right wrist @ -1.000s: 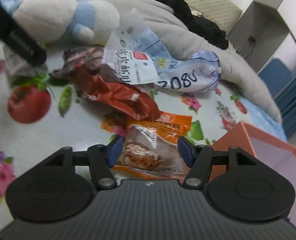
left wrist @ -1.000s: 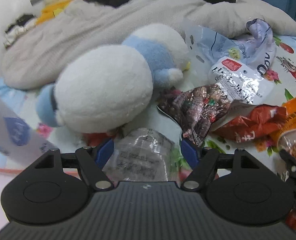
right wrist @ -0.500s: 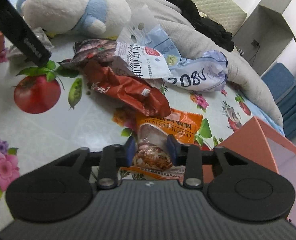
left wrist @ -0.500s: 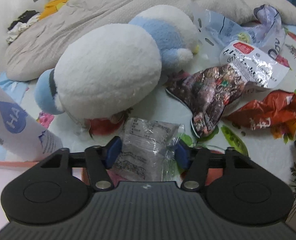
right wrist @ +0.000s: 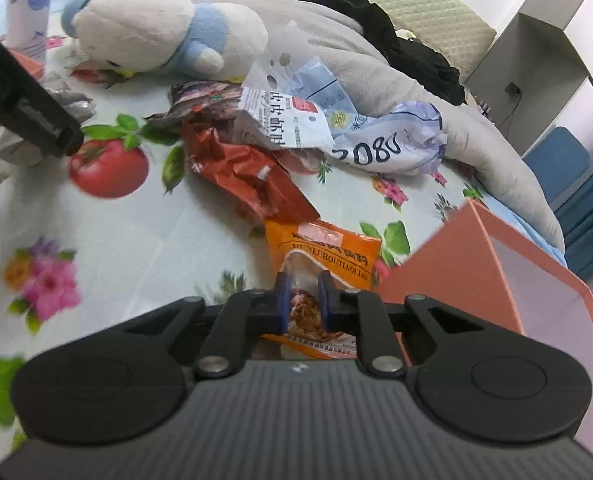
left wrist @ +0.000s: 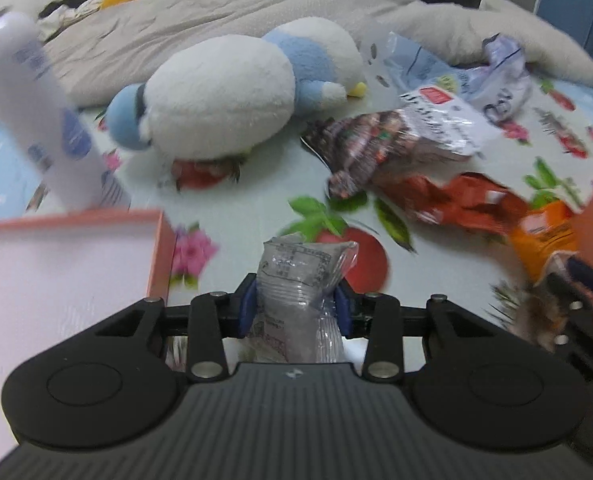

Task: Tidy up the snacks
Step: 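Grasp the clear bag with the left gripper while the right grasps the orange-labelled bag, then lift the clear bag with the left gripper while the right carries the orange bag over the deep box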

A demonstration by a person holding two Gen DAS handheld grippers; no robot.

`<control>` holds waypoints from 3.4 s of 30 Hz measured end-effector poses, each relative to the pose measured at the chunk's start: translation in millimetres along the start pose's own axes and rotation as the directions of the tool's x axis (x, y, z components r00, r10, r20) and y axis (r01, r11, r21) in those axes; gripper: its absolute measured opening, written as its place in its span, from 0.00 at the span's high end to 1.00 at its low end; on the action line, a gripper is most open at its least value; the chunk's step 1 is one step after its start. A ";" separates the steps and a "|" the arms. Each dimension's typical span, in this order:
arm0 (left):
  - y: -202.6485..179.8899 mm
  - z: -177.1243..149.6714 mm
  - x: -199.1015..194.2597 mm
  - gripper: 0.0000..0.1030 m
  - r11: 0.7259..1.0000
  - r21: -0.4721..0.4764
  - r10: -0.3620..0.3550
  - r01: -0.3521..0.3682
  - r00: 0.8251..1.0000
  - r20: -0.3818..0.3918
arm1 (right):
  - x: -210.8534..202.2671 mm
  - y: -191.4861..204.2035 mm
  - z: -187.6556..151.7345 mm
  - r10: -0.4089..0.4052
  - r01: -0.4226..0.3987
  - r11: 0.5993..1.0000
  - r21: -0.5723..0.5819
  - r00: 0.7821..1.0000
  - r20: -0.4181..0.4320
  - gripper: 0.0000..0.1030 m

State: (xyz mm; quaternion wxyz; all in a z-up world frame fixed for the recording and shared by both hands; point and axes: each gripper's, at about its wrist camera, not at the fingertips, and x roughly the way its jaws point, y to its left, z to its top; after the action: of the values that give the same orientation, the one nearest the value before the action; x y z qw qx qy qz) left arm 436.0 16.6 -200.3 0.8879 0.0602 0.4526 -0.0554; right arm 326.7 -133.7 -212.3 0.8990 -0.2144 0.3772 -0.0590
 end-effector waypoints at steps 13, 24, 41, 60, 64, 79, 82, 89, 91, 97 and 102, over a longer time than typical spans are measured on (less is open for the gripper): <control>-29.4 -125.1 -110.7 0.57 0.977 -0.200 -0.080 0.078 0.997 -0.002 | -109.0 -1.5 -72.3 0.061 -0.061 0.998 0.000 0.998 0.028 0.87; -20.3 -182.2 -159.5 0.57 0.964 -0.253 -0.079 0.082 0.997 0.022 | -170.6 -8.4 -114.6 0.232 -0.234 0.969 0.075 0.972 0.034 0.87; -5.3 -225.4 -169.7 0.57 0.963 -0.264 -0.056 0.060 0.998 0.022 | -175.8 -31.0 -137.4 0.433 -0.448 0.867 0.221 0.894 0.115 0.18; -11.7 -224.9 -187.9 0.57 0.960 -0.254 -0.102 0.115 0.993 0.066 | -125.7 -23.6 -142.6 0.453 -0.438 0.877 0.195 0.890 -0.040 0.32; -15.0 -221.8 -196.7 0.57 0.946 -0.285 -0.135 0.152 0.988 0.077 | -146.3 -36.1 -138.3 0.446 -0.437 0.871 0.223 0.895 0.012 0.33; -48.8 -198.7 -256.4 0.57 0.937 -0.238 -0.223 0.256 0.962 0.157 | -240.2 -117.1 -139.3 0.322 -0.366 0.848 0.385 0.931 0.174 0.33; -62.1 -192.1 -264.8 0.57 0.940 -0.201 -0.245 0.276 0.956 0.164 | -253.7 -136.1 -146.2 0.280 -0.339 0.846 0.412 0.939 0.198 0.33; -109.2 -171.2 -274.3 0.57 0.927 -0.100 -0.342 0.361 0.925 0.164 | -268.4 -181.6 -170.2 0.197 -0.267 0.834 0.483 0.961 0.192 0.33; -123.8 -163.0 -274.8 0.57 0.918 -0.081 -0.373 0.389 0.913 0.167 | -268.5 -192.3 -175.8 0.173 -0.246 0.830 0.500 0.967 0.188 0.33; -168.1 -134.6 -272.1 0.57 0.905 -0.019 -0.416 0.424 0.895 0.158 | -260.7 -226.9 -181.0 0.144 -0.222 0.815 0.535 0.972 0.185 0.33; -203.4 -108.2 -264.7 0.57 0.901 0.020 -0.430 0.432 0.888 0.162 | -242.6 -248.9 -177.8 0.120 -0.200 0.822 0.534 0.976 0.180 0.33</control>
State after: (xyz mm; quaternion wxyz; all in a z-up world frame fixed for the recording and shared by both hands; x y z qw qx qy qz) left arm 164.1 -155.4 -60.3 0.8878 -0.0538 0.3815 -0.2519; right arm 43.5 -353.5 -57.7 0.9483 0.0812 0.2978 -0.0740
